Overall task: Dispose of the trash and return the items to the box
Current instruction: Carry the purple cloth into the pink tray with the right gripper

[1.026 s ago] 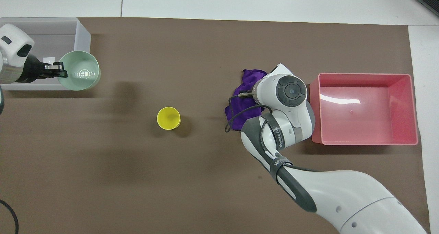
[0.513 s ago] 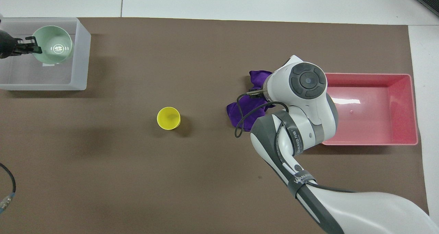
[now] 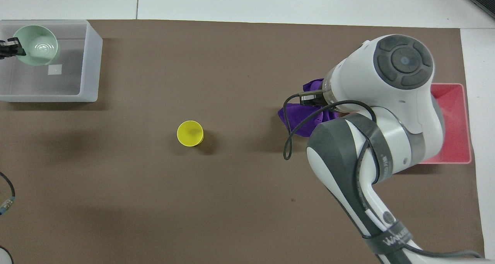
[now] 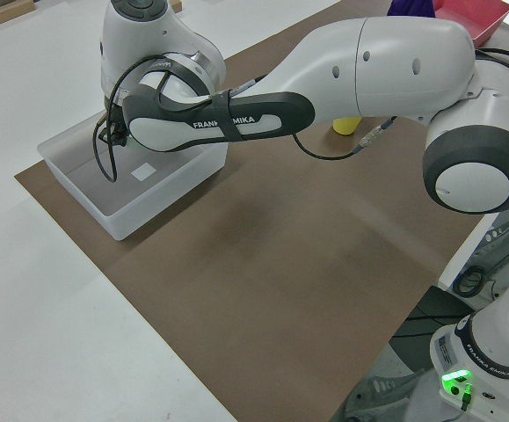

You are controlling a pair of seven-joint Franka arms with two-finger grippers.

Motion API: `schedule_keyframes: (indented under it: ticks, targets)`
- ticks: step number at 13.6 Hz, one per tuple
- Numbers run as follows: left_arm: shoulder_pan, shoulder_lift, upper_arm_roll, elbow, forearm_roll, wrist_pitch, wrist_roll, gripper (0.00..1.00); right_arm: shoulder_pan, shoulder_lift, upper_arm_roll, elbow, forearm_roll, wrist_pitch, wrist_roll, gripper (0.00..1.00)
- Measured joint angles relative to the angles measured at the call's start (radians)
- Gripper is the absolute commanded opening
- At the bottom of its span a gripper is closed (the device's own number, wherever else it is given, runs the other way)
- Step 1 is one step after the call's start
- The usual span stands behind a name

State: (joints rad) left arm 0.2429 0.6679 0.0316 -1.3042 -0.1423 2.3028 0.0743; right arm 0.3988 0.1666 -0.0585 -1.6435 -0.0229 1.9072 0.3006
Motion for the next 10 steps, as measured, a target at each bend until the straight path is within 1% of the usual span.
schedule_keyframes:
  ticks: [3,6,7,8,9,10]
  targets:
    - [0.004,0.021,0.001,-0.011,0.003,0.039,0.000,0.00,-0.004,-0.037,-0.004,0.040,-0.001,-0.082,0.000,0.00]
    - [0.004,0.028,0.001,-0.054,0.004,0.077,0.000,0.00,-0.037,-0.081,-0.005,0.056,-0.003,-0.135,-0.010,0.00]
    - [0.005,0.028,0.001,-0.068,0.004,0.078,0.000,0.11,-0.054,-0.094,-0.006,0.057,-0.003,-0.151,-0.028,0.00]
    - [0.007,0.028,0.001,-0.078,0.004,0.077,0.000,0.33,-0.077,-0.108,-0.006,0.057,-0.003,-0.171,-0.060,0.00]
    - [0.007,0.028,0.001,-0.083,0.004,0.076,0.000,0.73,-0.104,-0.119,-0.006,0.057,-0.003,-0.188,-0.103,0.00]
    - [0.007,0.028,0.000,-0.083,0.004,0.075,0.000,0.95,-0.134,-0.126,-0.006,0.057,-0.003,-0.202,-0.153,0.00]
